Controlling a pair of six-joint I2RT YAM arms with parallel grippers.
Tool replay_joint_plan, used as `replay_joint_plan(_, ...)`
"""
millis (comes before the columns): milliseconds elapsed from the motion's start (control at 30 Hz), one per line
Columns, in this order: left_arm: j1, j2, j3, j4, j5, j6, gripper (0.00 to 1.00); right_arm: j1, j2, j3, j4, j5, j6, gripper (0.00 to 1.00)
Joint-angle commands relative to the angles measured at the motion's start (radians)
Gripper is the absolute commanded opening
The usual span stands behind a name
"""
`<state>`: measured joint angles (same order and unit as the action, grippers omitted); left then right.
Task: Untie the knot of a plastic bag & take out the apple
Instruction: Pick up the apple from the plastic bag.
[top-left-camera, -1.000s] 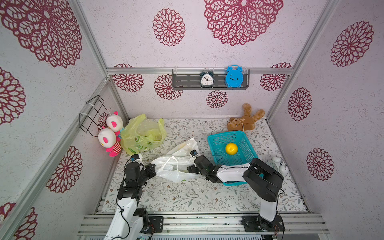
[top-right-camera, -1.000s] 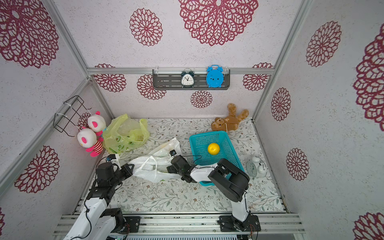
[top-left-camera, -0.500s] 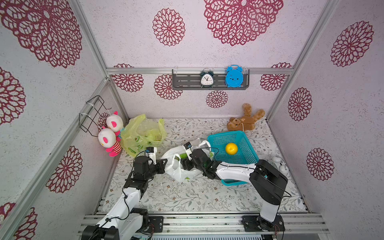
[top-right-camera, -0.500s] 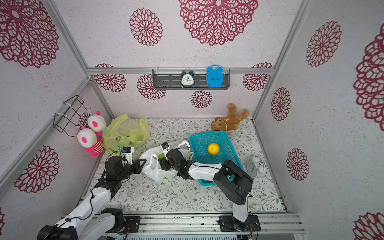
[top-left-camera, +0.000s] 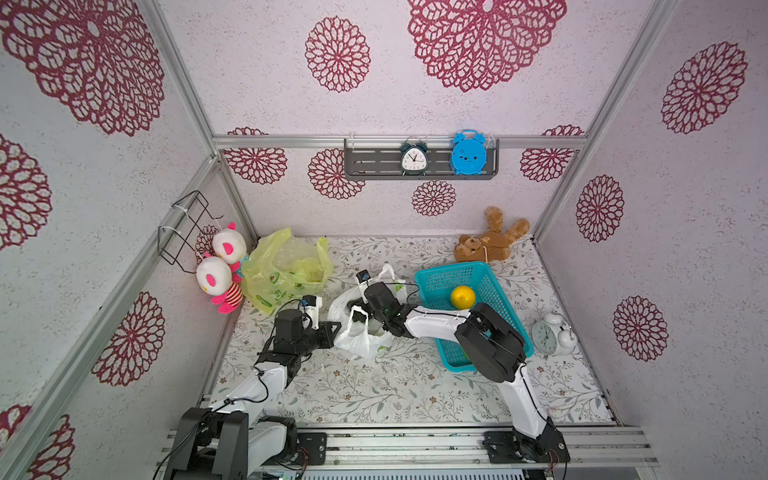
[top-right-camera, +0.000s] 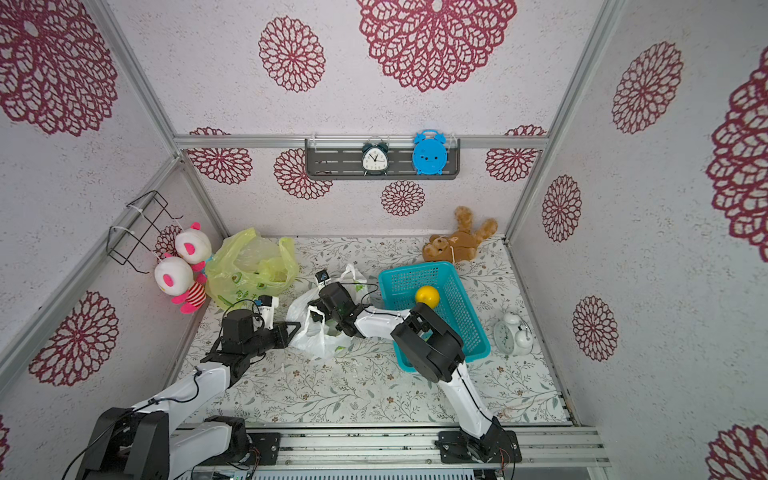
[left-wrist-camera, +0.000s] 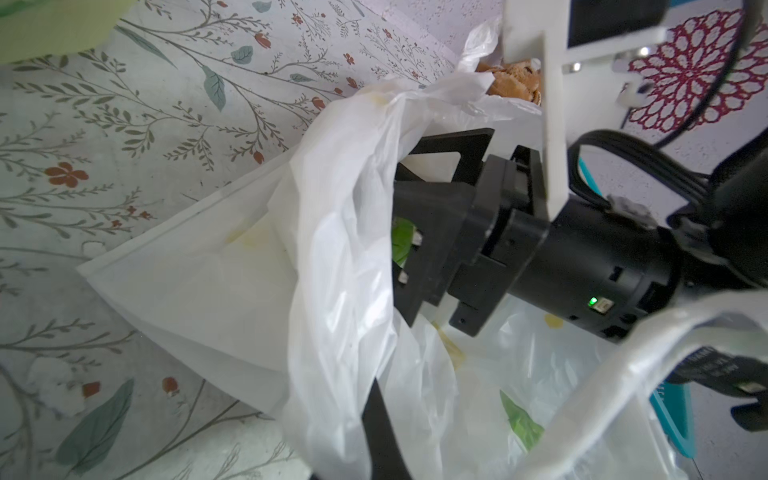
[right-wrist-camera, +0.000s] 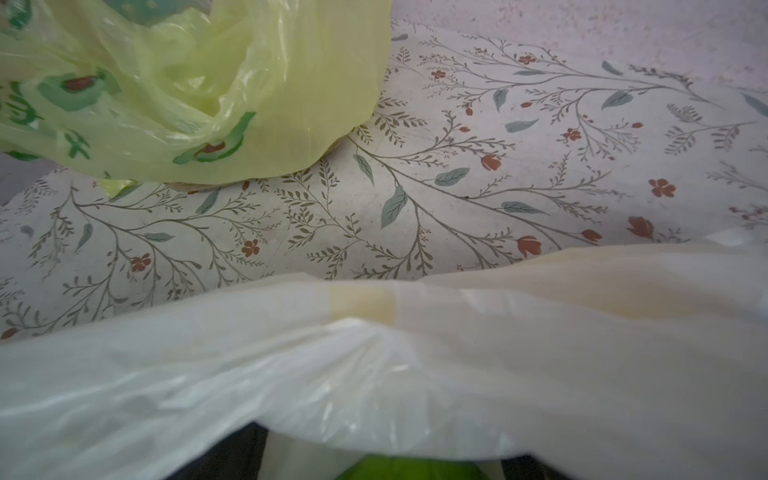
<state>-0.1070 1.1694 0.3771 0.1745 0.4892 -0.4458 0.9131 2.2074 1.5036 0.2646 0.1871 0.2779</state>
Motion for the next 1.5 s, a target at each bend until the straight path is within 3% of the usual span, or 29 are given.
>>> replay_joint_plan(0,-0.002,0.027,0.026,0.011,0.014,-0.012,0.00,0.003,0.034,0.071,-0.093,0.057,0.058,0.84)
replay_joint_plan(133,-0.003,0.041,0.036,-0.007,0.004,-0.007,0.00,-0.005,0.078,0.079,-0.096,0.078,0.069,0.83)
replay_joint_plan(233,-0.003,0.045,0.044,-0.037,-0.028,-0.014,0.00,-0.007,0.113,0.124,-0.171,0.082,0.060,0.78)
replay_joint_plan(300,-0.003,0.048,0.055,-0.055,-0.049,-0.022,0.00,-0.005,0.096,0.074,-0.131,0.062,0.055,0.67)
replay_joint_plan(400,-0.004,0.060,0.070,-0.083,-0.083,-0.027,0.00,-0.001,0.044,-0.019,-0.057,0.034,0.044,0.54)
replay_joint_plan(533,-0.020,0.082,0.093,-0.123,-0.130,-0.030,0.00,0.004,-0.079,-0.170,0.061,0.017,0.032,0.49)
replay_joint_plan(667,-0.106,0.102,0.132,-0.171,-0.252,-0.019,0.00,0.001,-0.201,-0.275,0.168,-0.036,0.015,0.45)
replay_joint_plan(867,-0.203,0.119,0.199,-0.241,-0.446,-0.014,0.00,-0.029,-0.322,-0.358,0.242,-0.196,0.028,0.43)
replay_joint_plan(1233,-0.208,0.032,0.217,-0.305,-0.660,0.037,0.00,-0.100,-0.485,-0.482,0.241,-0.321,0.050,0.44)
replay_joint_plan(1367,-0.206,0.014,0.227,-0.326,-0.697,0.031,0.00,-0.129,-0.502,-0.496,0.188,-0.364,0.028,0.47)
replay_joint_plan(1467,-0.206,0.006,0.230,-0.319,-0.691,0.028,0.00,-0.131,-0.464,-0.495,0.157,-0.367,0.018,0.62)
